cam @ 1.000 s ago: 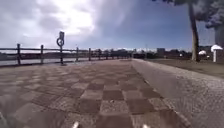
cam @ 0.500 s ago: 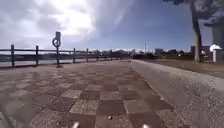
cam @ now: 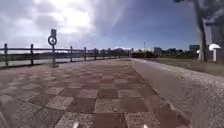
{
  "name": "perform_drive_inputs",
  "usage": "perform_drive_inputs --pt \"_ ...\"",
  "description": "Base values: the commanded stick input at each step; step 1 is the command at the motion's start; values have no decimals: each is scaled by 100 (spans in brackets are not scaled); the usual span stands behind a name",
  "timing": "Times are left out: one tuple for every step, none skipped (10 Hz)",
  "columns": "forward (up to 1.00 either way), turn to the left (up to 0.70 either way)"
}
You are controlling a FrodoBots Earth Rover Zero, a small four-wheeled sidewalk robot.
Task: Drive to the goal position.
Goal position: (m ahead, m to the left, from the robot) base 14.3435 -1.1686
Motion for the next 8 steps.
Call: perform_drive_inputs --pt "70 0" --pt "70 0" --pt "70 0" --pt "70 0" --pt "70 0" --pt "70 0" --pt "70 0" --pt "70 0"
